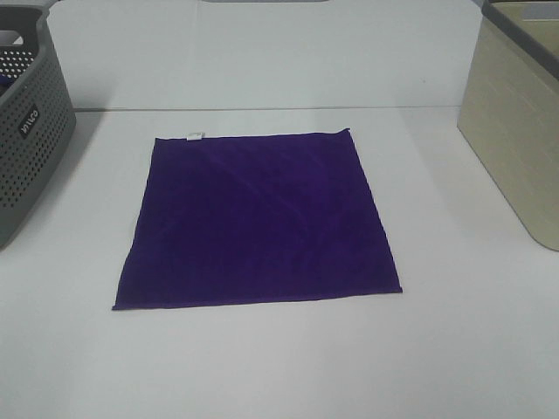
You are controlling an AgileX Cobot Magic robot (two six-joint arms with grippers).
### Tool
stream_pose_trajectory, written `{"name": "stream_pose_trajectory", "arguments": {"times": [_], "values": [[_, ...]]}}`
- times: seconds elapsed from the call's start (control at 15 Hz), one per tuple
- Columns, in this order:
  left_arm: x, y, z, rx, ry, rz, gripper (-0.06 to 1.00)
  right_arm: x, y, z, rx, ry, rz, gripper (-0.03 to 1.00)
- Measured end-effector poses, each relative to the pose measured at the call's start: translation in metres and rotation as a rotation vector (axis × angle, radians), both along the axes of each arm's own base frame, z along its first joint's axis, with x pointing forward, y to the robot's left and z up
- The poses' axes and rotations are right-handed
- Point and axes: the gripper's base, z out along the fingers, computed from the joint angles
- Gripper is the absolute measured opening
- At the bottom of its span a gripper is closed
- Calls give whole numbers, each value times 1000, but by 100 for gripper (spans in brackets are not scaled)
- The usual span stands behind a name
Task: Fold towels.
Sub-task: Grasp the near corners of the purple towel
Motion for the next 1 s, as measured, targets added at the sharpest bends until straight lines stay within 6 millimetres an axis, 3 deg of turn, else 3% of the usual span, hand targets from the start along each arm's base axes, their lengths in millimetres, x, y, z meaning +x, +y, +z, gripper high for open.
{"name": "stream_pose_trajectory", "arguments": {"times": [0.73,0.87,1.0], "values": [[0,0,0,0,0,0,99,0,0,0,0,1,0,96],[1,-1,1,-14,23,-7,99,8,0,6,-1,69,1,96],[16,-1,15,-69,183,-22,99,32,3,29,18,242,17,96]]}}
